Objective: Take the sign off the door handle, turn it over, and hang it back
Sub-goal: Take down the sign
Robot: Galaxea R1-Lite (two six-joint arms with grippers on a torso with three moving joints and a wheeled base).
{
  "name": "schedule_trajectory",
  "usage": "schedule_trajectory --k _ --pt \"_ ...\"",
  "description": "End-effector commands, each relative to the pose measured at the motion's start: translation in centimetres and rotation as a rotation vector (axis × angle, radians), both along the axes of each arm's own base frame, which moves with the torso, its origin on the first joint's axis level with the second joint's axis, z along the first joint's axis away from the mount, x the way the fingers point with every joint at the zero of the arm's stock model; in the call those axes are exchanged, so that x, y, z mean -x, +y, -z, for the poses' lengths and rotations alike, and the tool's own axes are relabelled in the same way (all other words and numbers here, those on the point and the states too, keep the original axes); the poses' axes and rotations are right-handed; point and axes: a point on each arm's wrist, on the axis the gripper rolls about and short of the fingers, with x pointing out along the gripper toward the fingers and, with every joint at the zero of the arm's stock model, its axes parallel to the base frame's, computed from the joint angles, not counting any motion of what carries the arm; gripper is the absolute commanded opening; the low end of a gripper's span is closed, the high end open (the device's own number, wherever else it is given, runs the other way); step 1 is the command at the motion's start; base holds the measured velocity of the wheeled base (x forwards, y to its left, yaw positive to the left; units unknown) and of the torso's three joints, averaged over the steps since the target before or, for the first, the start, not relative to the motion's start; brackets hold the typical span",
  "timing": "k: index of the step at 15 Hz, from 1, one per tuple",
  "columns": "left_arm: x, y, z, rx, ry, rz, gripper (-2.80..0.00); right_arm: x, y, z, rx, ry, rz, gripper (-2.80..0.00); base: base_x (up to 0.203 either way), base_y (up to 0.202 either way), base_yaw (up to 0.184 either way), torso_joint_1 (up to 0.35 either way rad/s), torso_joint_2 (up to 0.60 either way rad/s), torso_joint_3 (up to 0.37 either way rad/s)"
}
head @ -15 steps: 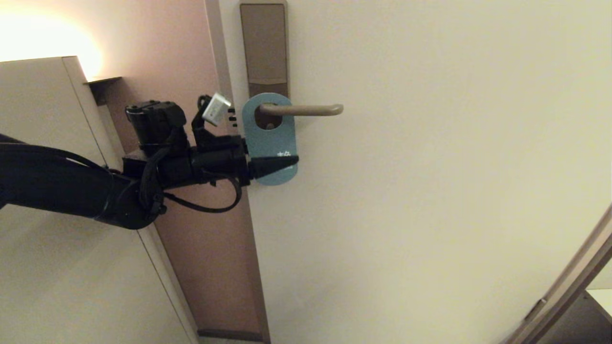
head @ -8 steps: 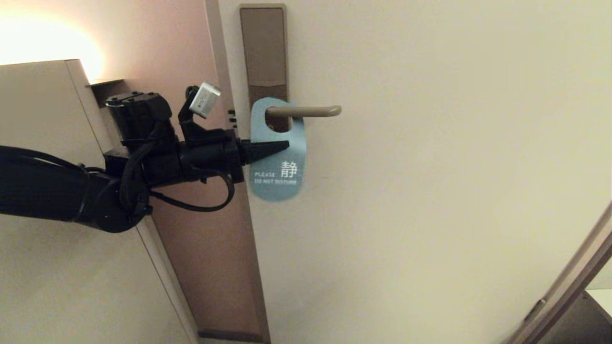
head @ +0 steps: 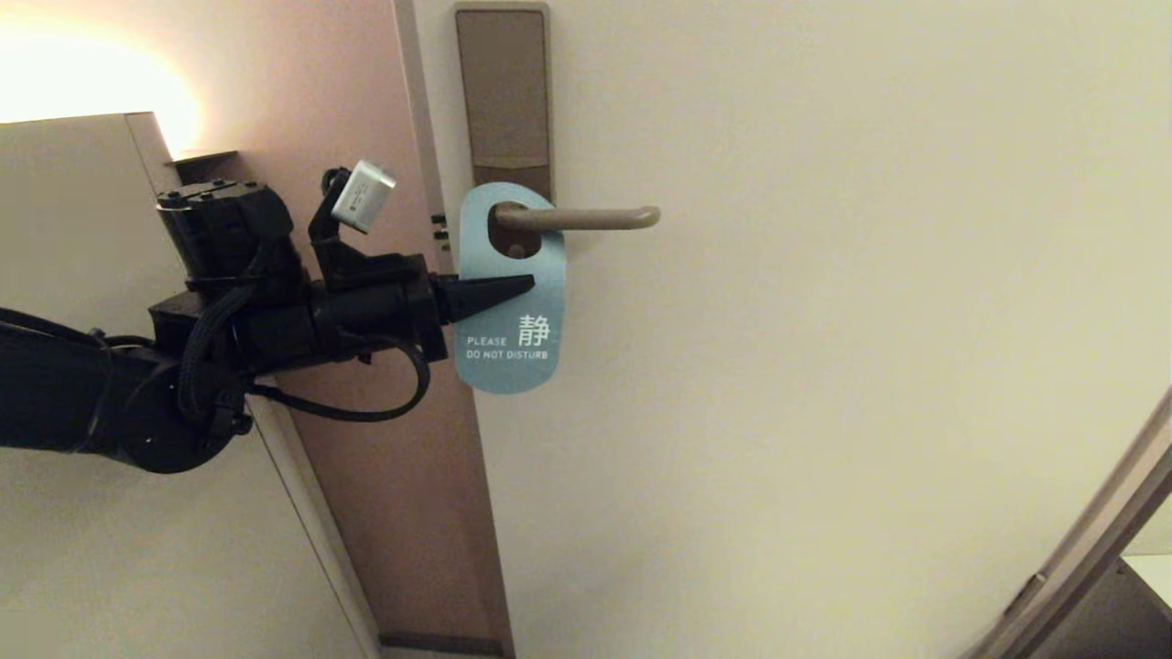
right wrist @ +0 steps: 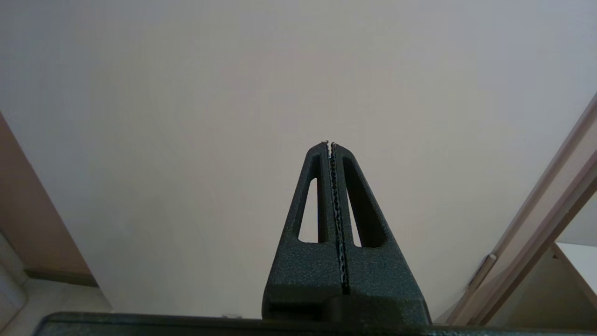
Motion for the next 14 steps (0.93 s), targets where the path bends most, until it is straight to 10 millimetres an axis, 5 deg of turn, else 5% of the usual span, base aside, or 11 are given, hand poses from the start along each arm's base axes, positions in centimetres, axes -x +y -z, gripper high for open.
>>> schedule_trajectory --k 1,14 --pt "0.5 0.2 -0.3 0.003 -0.007 -0.026 -2.80 0.0 0.0 0.0 -0.001 0.000 0.000 -2.80 0.000 0.000 0.000 0.000 0.00 0.000" --pt "2.7 -0.9 0.4 -0.048 -0.064 -0.132 -2.80 0.0 0.0 0.0 0.000 0.000 -0.001 -2.80 0.000 0.000 0.000 0.000 0.00 0.000"
